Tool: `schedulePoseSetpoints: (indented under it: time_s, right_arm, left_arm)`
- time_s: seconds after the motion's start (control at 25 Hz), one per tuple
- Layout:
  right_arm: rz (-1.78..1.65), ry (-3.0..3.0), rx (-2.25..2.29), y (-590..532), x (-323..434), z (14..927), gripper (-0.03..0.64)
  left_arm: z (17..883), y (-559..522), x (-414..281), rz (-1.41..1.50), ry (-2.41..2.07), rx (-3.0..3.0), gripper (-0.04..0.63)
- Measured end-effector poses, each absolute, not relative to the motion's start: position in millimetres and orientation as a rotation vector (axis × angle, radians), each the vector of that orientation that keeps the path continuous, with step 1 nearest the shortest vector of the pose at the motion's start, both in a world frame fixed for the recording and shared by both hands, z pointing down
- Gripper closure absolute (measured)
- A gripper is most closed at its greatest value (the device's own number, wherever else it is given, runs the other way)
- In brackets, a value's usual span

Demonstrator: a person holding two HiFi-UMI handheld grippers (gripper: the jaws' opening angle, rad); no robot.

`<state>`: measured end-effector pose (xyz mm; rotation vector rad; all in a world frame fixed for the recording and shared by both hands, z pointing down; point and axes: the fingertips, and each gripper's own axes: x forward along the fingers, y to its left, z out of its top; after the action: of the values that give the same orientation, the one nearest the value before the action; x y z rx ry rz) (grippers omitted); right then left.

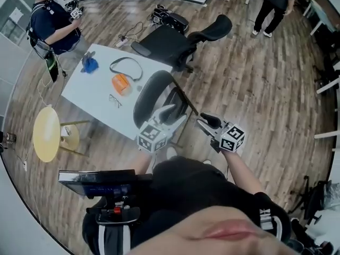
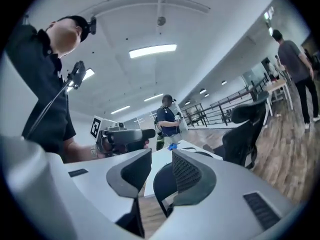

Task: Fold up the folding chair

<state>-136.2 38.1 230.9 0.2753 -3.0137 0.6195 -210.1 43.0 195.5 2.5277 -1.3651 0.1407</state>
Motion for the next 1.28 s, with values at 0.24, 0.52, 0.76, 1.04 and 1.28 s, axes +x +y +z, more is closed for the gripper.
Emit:
schedulePoseSetpoints:
  time_s: [0.24, 0.52, 0.76, 1.04, 1.28]
  right_arm:
    - [0.371, -3.088, 0.346, 74, -89, 170, 0.587]
    - [0.257, -3.111, 0.402, 90, -76, 154, 0.607]
    - [0.227, -3.108, 0.41, 90, -74, 152, 0.607]
    - [0.203, -3.104, 0.418, 97, -72, 150, 0.607]
    - [0.219, -3.086, 0.45, 95, -66, 153, 0.607]
  left_arm:
    - [166, 76, -141, 0.09, -1.285, 2.658, 0.539]
    - [163, 86, -124, 0.117, -1.235, 2.737, 0.591]
    - [162, 84, -124, 0.123, -1.233, 2.745, 0.591]
    - [165, 87, -122, 0.129, -1.223, 2.737, 0.591]
    - [165, 84, -119, 0.128, -1.199, 2.744, 0.591]
